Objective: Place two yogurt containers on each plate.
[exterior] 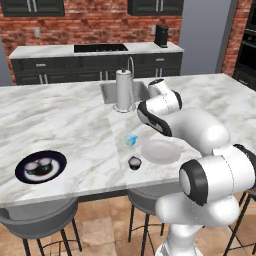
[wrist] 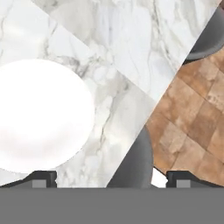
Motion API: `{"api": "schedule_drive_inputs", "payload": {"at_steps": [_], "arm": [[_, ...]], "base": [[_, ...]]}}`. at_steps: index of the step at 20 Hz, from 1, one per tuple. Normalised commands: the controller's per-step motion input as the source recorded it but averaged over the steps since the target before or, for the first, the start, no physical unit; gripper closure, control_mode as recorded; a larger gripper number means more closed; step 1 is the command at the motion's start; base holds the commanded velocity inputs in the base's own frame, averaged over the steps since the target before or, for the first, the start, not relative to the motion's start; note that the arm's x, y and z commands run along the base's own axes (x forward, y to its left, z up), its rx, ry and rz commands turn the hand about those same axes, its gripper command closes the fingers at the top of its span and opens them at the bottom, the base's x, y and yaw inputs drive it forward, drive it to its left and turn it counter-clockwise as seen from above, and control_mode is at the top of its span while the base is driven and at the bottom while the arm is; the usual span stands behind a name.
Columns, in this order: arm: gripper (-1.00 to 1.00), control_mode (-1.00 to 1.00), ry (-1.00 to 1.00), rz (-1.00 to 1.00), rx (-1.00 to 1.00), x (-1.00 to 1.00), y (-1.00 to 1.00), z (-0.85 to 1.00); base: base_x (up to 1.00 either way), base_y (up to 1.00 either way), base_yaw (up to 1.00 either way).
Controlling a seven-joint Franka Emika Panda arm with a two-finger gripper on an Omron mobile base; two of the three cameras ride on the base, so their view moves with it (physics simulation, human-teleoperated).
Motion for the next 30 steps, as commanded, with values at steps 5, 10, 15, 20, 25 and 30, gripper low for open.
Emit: {"api": "schedule_drive_inputs", "payload": {"at_steps": [5,10,15,20,25,30], "arm": [[-1.00,1.00,0.00,0.00,0.00,0.00,0.00,0.00],[-1.00,-1.00,-0.04,0.09,0.07,0.08,-0.09,-0.01],[-1.00,-1.00,-0.01,0.43,0.14,0.35,0.30,-0.12],[-1.00,-1.00,0.08,0.48,0.06,0.28,0.86,-0.28],[-1.00,-1.00,0.06,0.28,0.19,0.11,0.65,-0.40],[-1.00,-1.00,0.04,0.04,0.16,-0.05,0.29,-0.46]], "base": [[0.92,-0.10,0.11],[0.21,-0.04,0.06],[0.00,0.00,0.00],[0.00,0.00,0.00],[0.00,0.00,0.00],[0.00,0.00,0.00]]}}
